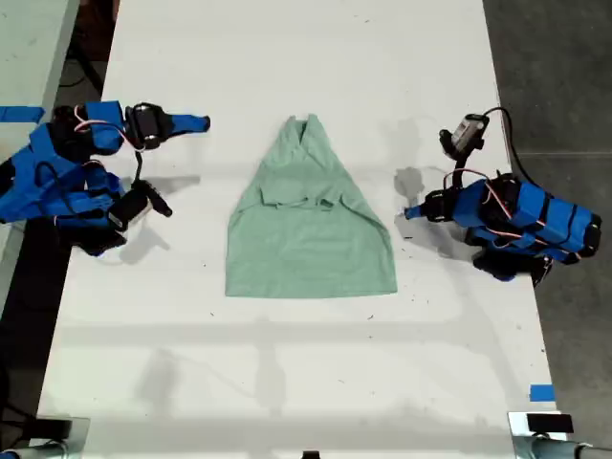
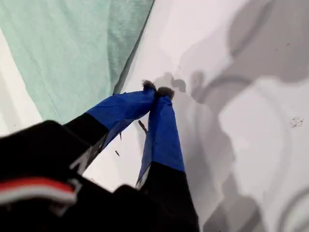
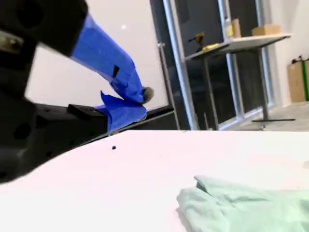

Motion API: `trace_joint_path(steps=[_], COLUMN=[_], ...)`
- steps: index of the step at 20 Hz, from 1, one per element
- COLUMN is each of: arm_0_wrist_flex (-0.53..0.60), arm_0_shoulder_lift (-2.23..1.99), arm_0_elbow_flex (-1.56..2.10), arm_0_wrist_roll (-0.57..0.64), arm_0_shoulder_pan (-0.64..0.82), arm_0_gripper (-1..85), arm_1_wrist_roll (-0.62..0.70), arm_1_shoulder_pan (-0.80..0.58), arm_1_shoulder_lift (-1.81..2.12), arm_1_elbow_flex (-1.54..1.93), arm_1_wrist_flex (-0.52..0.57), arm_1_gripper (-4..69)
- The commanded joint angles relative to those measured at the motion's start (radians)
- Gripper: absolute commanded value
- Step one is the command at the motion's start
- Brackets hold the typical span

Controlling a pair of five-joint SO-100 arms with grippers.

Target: Fold t shirt

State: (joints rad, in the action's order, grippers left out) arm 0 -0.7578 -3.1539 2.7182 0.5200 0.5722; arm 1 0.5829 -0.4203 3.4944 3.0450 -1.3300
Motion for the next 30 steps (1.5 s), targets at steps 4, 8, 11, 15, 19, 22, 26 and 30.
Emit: trace_joint_path(steps=[4, 8, 11, 15, 19, 22, 26, 30], arm_0_wrist_flex=[0.048, 0.037, 0.026, 0.003, 0.0, -0.002, -0.002, -0.003], arm_0_shoulder_lift=[-0.445, -0.445, -0.445, -0.445, -0.445, -0.445, -0.445, -0.445], arm_0_elbow_flex=[0.565, 0.569, 0.572, 0.572, 0.572, 0.572, 0.572, 0.572], arm_0_wrist_roll=[0.044, 0.044, 0.018, -0.021, -0.029, -0.031, -0.032, -0.034], arm_0_shoulder_pan=[-0.023, 0.009, 0.009, 0.028, 0.031, 0.031, 0.031, 0.032], arm_0_gripper=[-0.3, -0.3, -0.3, -0.3, -0.3, -0.3, -0.3, -0.3], arm_1_wrist_roll=[0.006, 0.0, -0.003, -0.006, -0.006, -0.006, -0.006, -0.006], arm_1_shoulder_pan=[-0.002, -0.005, -0.006, -0.005, -0.005, -0.005, -0.005, -0.005], arm_1_shoulder_lift=[0.014, 0.014, 0.014, 0.014, 0.014, 0.014, 0.014, 0.014], arm_1_elbow_flex=[0.052, 0.054, 0.054, 0.054, 0.054, 0.054, 0.054, 0.054], arm_1_wrist_flex=[0.006, 0.003, 0.003, 0.003, 0.002, 0.002, 0.002, 0.002], arm_1_gripper=[0.8, 0.8, 0.8, 0.8, 0.8, 0.8, 0.8, 0.8])
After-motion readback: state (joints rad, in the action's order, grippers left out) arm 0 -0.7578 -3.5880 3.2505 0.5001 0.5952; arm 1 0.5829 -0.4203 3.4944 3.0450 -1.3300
